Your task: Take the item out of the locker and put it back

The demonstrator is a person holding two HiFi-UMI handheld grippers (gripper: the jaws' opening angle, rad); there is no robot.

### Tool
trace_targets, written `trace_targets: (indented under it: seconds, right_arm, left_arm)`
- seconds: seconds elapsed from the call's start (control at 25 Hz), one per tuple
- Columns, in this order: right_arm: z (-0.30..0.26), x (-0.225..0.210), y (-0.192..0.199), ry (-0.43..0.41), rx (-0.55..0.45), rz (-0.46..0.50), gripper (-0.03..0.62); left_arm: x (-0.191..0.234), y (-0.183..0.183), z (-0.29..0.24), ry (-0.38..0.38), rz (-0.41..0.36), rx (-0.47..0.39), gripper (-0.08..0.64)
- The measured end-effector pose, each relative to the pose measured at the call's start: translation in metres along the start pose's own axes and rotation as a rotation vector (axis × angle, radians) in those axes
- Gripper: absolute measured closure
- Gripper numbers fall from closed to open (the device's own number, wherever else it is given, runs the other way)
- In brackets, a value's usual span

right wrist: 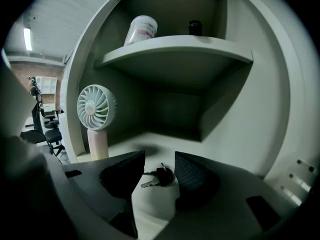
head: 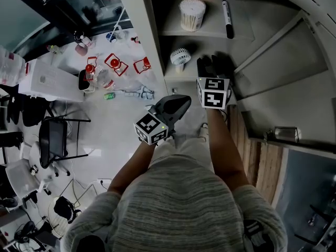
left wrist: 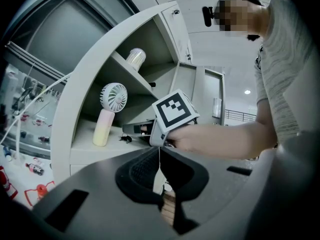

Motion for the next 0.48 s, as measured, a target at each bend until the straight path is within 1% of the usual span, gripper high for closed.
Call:
trace_targets:
  seconds: [0.2, 0.24, 0.48]
  right_arm:
    - [-0.008, 0.001, 0.010, 0.009, 0.071, 0.005, 0.405]
    - [-0.009, 0.000, 0.011, 0.018, 0.089, 0.011, 0.423]
    - [-0.014, -0.002, 0.013, 0.042, 0.137, 0.079, 0.468]
  left_arm:
    - [0.001, 0.001, -0.001, 0.004, 0.006, 0.002, 0.551]
    - [0.001, 0.002, -0.002, 0.005, 0.006, 0.003, 0.551]
    - [0.000, 0.003, -0.003, 0.011, 0.006, 0.006, 0.551]
Point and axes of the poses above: the fingertips, and each gripper's own axes: z backward along the fingers, x to its left, y out of its underside, the point moved 1 cm from there along z, backward along the fingers, and after that the axes turned 11 degrees about y, right-handed, at the moved point
